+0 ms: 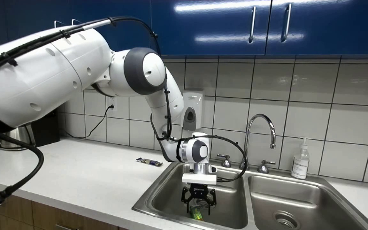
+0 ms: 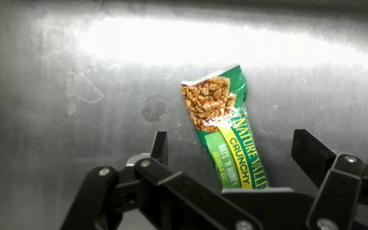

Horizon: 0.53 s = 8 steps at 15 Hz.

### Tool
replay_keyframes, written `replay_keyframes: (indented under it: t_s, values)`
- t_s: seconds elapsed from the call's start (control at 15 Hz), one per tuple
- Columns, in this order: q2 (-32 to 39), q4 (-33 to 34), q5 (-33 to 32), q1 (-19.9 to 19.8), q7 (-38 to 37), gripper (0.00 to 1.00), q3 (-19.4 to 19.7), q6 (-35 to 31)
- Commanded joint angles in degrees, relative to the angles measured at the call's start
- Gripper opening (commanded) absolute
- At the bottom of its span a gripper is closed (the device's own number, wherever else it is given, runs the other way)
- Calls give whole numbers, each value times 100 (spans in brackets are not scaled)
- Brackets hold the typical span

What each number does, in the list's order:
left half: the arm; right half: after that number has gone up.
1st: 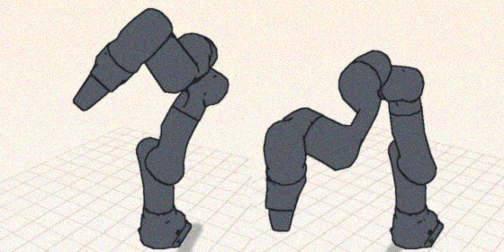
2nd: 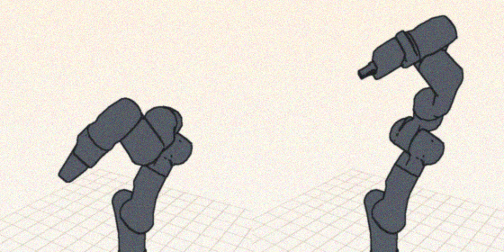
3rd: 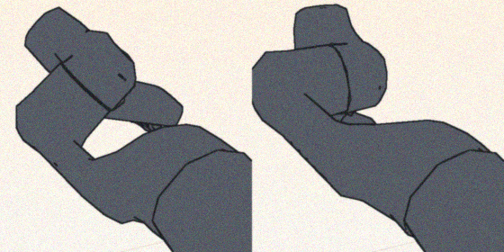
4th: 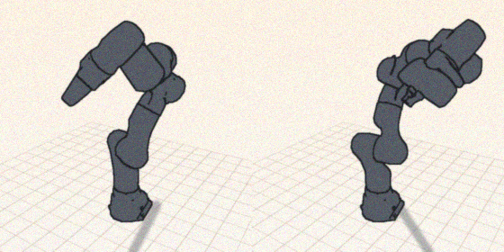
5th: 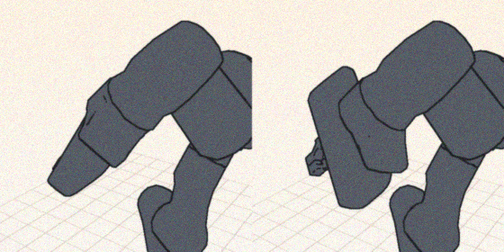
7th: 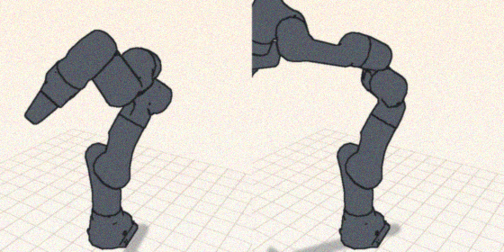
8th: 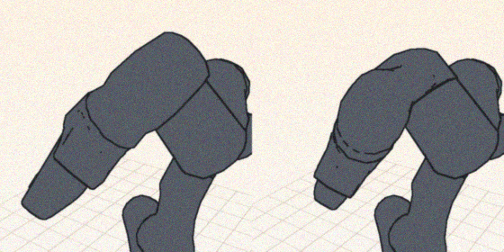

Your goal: Remove the green packet from the sink on the left and put it on the counter.

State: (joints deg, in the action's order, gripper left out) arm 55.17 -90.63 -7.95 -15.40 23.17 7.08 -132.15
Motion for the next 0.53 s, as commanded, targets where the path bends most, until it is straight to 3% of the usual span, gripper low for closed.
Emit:
replay_keyframes:
  t_s: [0.0,0.47]
  values:
    - [259,421,-263,11,155,100,-31,350]
    - [298,338,-389,6,200,100,-108,-3]
